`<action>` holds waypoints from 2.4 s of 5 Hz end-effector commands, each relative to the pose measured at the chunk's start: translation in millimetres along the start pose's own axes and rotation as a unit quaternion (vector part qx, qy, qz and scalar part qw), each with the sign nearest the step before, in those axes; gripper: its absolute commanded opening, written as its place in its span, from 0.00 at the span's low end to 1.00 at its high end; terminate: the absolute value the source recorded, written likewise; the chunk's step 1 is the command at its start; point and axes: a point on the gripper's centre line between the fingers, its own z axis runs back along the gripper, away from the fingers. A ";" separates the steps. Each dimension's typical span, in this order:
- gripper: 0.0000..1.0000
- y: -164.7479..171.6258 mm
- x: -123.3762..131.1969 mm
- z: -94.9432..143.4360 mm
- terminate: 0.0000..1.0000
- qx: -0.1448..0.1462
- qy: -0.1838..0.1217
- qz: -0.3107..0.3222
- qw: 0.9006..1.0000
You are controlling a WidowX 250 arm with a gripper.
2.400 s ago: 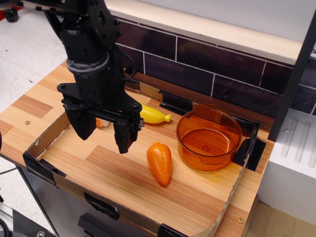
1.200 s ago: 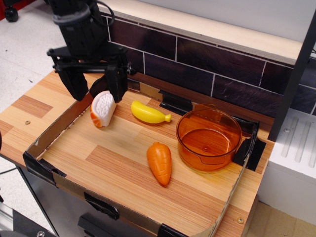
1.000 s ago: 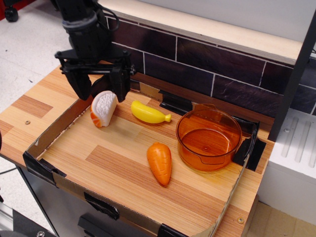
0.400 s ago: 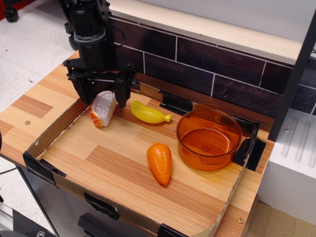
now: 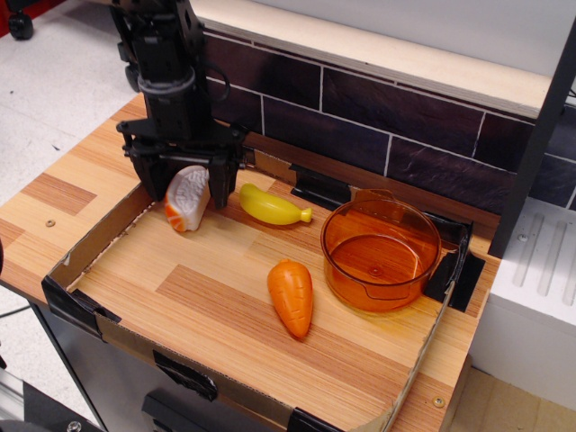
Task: Put sushi in pot
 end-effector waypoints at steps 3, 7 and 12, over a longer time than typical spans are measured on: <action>0.00 5.9 0.8 14.1 0.00 0.009 -0.027 -0.004 1.000; 0.00 -102.9 -25.7 68.2 0.00 0.007 0.001 -0.034 0.999; 0.00 -154.4 -37.8 23.5 0.00 -0.030 0.023 -0.058 0.998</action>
